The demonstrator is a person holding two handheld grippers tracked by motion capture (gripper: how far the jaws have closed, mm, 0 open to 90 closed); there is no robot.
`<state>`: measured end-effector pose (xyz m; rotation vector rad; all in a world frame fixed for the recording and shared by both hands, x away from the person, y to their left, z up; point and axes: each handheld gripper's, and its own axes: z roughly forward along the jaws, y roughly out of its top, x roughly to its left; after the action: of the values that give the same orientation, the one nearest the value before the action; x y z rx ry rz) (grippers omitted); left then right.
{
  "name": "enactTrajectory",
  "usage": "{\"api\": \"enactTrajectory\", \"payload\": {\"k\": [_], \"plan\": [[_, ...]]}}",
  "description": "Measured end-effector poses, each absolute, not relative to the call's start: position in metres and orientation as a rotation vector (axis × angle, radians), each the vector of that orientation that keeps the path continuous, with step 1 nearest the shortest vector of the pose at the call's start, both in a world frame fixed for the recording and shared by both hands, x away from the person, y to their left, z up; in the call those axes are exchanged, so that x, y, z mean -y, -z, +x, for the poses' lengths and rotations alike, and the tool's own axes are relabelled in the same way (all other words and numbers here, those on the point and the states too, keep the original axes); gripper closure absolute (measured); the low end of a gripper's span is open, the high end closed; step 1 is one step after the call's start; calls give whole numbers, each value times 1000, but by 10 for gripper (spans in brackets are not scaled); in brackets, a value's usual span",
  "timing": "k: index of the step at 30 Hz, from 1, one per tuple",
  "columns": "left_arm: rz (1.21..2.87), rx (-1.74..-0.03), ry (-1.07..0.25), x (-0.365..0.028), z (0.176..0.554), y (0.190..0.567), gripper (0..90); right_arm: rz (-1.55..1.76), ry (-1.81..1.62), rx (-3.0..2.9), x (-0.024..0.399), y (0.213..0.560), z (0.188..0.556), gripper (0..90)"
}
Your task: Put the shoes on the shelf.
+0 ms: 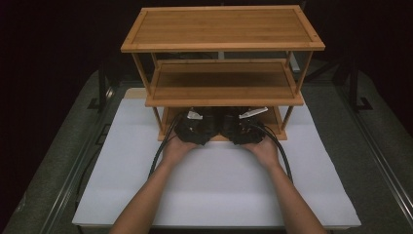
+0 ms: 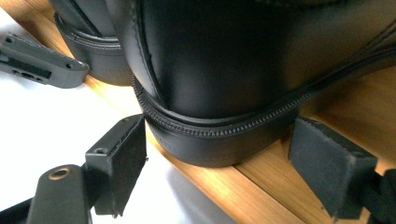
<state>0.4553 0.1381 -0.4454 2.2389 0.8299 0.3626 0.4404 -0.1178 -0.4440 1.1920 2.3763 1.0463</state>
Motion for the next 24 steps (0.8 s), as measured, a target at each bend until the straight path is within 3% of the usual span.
{"api": "enactTrajectory", "payload": {"k": [1,2,8,9,10,24], "plan": [[2237,-830,-355,-138,456,446,124,1187,-1073,-2381,118,445,441,194],[2390,-436,-521,-149,478,437,124,1190,-1088,-2383,119,446,442,193],[2397,-410,-530,-150,480,437,120,1200,-1094,-2387,120,447,443,186],[2354,-540,-472,-148,474,441,118,1201,-1092,-2389,120,446,443,185],[2227,-830,-315,-141,457,447,117,1205,-1100,-2392,121,447,443,185],[2202,-829,-329,-158,447,432,113,1261,-1120,-2351,135,429,435,84]]}}
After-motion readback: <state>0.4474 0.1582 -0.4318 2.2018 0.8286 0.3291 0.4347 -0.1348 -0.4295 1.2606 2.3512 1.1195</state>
